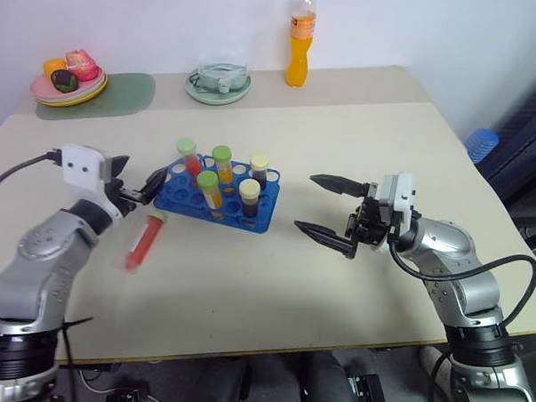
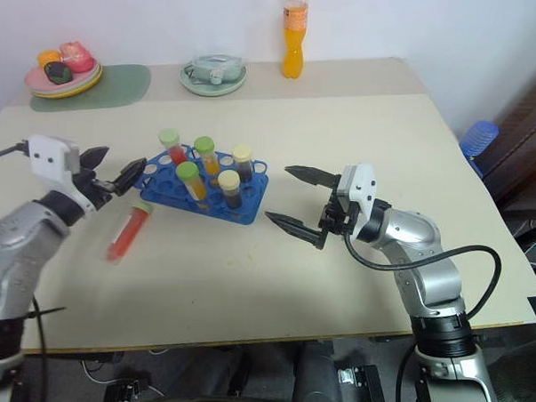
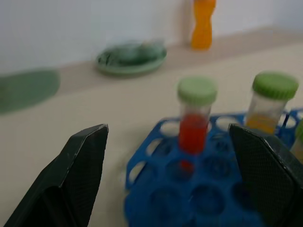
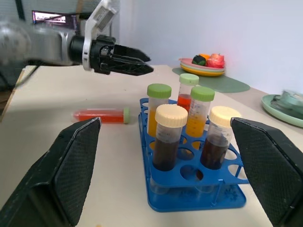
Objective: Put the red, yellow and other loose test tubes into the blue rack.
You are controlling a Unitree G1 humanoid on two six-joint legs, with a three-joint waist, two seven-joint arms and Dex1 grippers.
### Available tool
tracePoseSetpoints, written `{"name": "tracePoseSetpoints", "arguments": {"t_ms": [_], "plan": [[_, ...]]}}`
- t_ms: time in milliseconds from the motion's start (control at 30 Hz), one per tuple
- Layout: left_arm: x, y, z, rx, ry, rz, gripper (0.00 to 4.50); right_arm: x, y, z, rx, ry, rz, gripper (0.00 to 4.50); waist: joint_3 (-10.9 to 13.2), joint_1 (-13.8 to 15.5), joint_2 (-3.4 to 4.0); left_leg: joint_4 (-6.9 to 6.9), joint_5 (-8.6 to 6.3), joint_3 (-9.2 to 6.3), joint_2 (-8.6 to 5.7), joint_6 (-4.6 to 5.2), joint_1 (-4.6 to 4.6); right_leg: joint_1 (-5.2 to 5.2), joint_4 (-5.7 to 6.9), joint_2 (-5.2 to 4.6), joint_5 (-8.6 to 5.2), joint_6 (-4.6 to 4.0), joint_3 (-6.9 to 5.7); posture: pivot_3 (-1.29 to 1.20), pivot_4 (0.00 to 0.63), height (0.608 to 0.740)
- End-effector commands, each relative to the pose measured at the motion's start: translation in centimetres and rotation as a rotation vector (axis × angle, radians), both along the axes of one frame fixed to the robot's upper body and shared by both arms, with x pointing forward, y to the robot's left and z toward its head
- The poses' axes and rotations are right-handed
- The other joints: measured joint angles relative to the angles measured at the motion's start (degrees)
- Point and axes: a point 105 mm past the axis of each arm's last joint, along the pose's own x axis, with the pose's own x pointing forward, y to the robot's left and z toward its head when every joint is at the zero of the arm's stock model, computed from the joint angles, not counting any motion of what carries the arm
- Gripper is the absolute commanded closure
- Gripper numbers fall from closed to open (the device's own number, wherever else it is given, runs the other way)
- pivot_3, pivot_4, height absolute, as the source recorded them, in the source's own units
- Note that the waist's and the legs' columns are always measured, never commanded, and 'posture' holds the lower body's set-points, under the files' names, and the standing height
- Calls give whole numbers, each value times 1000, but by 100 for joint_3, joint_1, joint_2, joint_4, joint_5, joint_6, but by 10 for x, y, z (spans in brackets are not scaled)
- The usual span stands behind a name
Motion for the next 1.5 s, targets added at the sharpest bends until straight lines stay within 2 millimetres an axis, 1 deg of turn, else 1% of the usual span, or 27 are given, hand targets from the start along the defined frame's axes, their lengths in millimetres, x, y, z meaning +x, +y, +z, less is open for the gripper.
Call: {"name": "tracePoseSetpoints", "arguments": {"t_ms": [33,67,100,167,267,333,500,700,833,933,1200,1233,1267,1300,1433,1467,1500], "plan": [[-7,6,15,22,155,2,350,0,5,10,16,-54,25,0,1,-8,0,0,0,-1,0,0,0,-1,2,0,0,0,0,0,150,740],[-12,7,7,36,304,-11,350,0,6,9,18,-55,27,0,1,-4,-1,0,0,0,0,0,0,-1,1,1,0,0,0,0,150,740],[-17,4,3,52,410,-47,350,0,6,9,19,-56,29,0,2,-12,-2,0,0,-1,0,0,-2,-2,3,1,0,0,0,0,150,740],[-27,3,-3,55,571,-80,350,0,7,9,21,-57,29,0,4,-18,1,-2,0,-1,-2,0,-1,-4,7,2,0,0,1,0,150,740],[-34,1,-7,58,695,-105,350,-1,6,8,24,-59,25,0,4,-34,2,-10,0,0,-2,0,2,-9,7,2,0,0,2,0,150,740],[-34,0,-5,55,727,-123,350,-1,6,8,24,-59,22,0,4,-44,2,-10,1,-2,0,-2,-2,-15,10,5,-1,-1,1,0,150,740],[-27,6,-18,87,831,-73,350,-2,5,7,26,-58,15,0,4,-50,2,-10,1,-1,0,-3,-2,-16,10,3,-1,-1,2,0,150,740],[-7,9,-27,82,898,9,350,-4,4,6,27,-50,2,0,4,-23,2,-7,1,-1,-2,-3,-5,-16,8,3,-1,-1,2,0,150,740],[1,7,-36,92,947,29,350,-5,4,5,27,-47,-5,0,4,-44,2,-7,1,0,-2,-3,-4,-19,11,2,-1,-1,2,0,150,740],[4,1,-43,88,979,18,350,-6,4,6,28,-45,-11,0,4,-57,1,-8,1,0,-2,-3,-7,-25,13,2,0,-1,2,0,150,740],[7,-4,-57,93,1034,16,350,-9,2,5,27,-35,-26,0,4,-77,1,-6,1,0,-2,-4,-9,-26,14,2,0,-1,2,0,150,740],[7,-4,-59,97,1043,17,871,-10,2,4,27,-35,-27,0,4,-77,1,-6,1,0,-2,-4,-9,-26,14,2,0,-1,2,0,150,740],[6,-5,-61,100,1050,13,1214,-10,2,4,27,-34,-29,0,4,-79,1,-5,1,0,-2,-4,-8,-26,15,2,0,-1,2,0,150,740],[6,-5,-62,101,1054,12,1660,-10,2,4,27,-33,-30,0,4,-78,1,-6,1,0,-2,-4,-8,-26,14,2,0,0,2,0,150,740],[6,-3,-63,103,1057,23,3628,-10,2,4,26,-31,-33,0,4,-76,1,-5,1,0,-3,-4,-8,-25,15,1,0,0,2,0,150,740],[6,-3,-63,103,1055,24,3740,-10,2,4,26,-31,-33,0,4,-76,1,-5,1,0,-3,-4,-7,-25,16,1,0,0,2,0,150,740],[6,-2,-62,105,1049,29,3743,-10,2,4,26,-31,-33,0,3,-77,1,-4,1,-1,-3,-4,-8,-25,16,1,0,0,2,0,150,740]]}}
